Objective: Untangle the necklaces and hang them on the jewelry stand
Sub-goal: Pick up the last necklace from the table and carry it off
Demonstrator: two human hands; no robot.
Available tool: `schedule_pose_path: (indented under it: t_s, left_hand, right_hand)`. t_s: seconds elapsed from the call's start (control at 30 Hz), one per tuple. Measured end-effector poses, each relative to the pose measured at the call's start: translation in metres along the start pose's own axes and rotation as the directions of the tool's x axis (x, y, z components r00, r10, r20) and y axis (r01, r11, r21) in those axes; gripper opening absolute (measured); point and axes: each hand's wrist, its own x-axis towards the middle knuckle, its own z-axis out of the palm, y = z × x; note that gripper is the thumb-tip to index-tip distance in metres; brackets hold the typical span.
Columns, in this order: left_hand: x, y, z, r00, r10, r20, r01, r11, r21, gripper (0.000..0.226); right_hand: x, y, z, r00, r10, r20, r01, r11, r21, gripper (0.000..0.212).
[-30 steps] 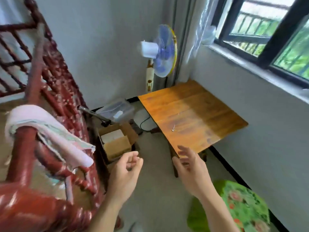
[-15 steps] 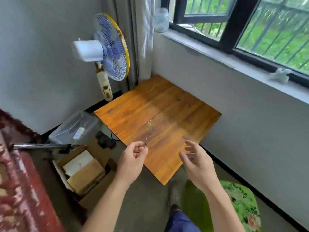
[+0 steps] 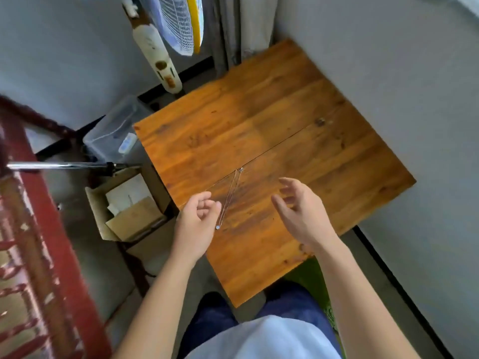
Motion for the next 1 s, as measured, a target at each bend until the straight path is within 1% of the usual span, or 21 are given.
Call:
schedule_pose_path:
  t_s: [0.13,0.23,0.3,0.4,0.5,0.63,0.73,0.83,0.93,1.0]
  left_hand:
    - [0.038,-0.022,0.022,0.997,-0.058,-0.044,0.058,0.998,0.008,0.039]
    - [0.072,-0.052,0.041,0.995,-0.076,-0.059,0.077,0.997,0.013,0.047]
    - [0.091,-0.073,0.053,0.996,-0.060,-0.069,0.062,0.998,0.030,0.050]
    - [0.114,-0.102,0.068,0.996,-0.050,-0.074,0.055,0.996,0.064,0.054]
    - [0.127,-0.126,0.078,0.994,-0.043,-0.097,0.053,0.993,0.106,0.052]
    - [0.135,-0.144,0.083,0.988,0.016,-0.152,-0.001,0.995,0.097,0.047]
    - [0.139,-0.150,0.085,0.983,0.047,-0.178,-0.028,0.994,0.110,0.046]
    - [0.140,-0.154,0.090,0.980,0.109,-0.166,-0.079,0.980,0.182,0.045]
    - [0.138,-0.161,0.097,0.959,0.249,-0.133,-0.188,0.915,0.358,0.038]
    - [0.137,-0.164,0.103,0.943,0.294,-0.153,-0.209,0.886,0.413,0.031]
  right_hand:
    - [0.040,0.019,0.033,0.996,0.003,0.084,-0.004,1.000,0.005,0.045]
    - [0.068,0.036,0.072,0.995,-0.018,0.102,0.018,1.000,0.001,0.046]
    - [0.084,0.048,0.099,0.995,-0.022,0.101,0.023,1.000,-0.008,0.047]
    - [0.110,0.061,0.134,0.998,-0.037,0.045,0.038,0.999,-0.024,0.049]
    - [0.134,0.069,0.158,0.997,-0.066,-0.036,0.062,0.993,-0.100,0.048]
    - [0.159,0.073,0.173,0.981,-0.165,-0.106,0.143,0.971,-0.192,0.044]
    - [0.167,0.077,0.177,0.968,-0.225,-0.112,0.191,0.947,-0.258,0.038]
    - [0.167,0.082,0.174,0.974,-0.187,-0.128,0.160,0.967,-0.197,0.028]
    - [0.161,0.087,0.170,0.978,-0.135,-0.157,0.113,0.983,-0.143,0.021]
    - [0.155,0.089,0.167,0.979,-0.116,-0.167,0.094,0.986,-0.137,0.020]
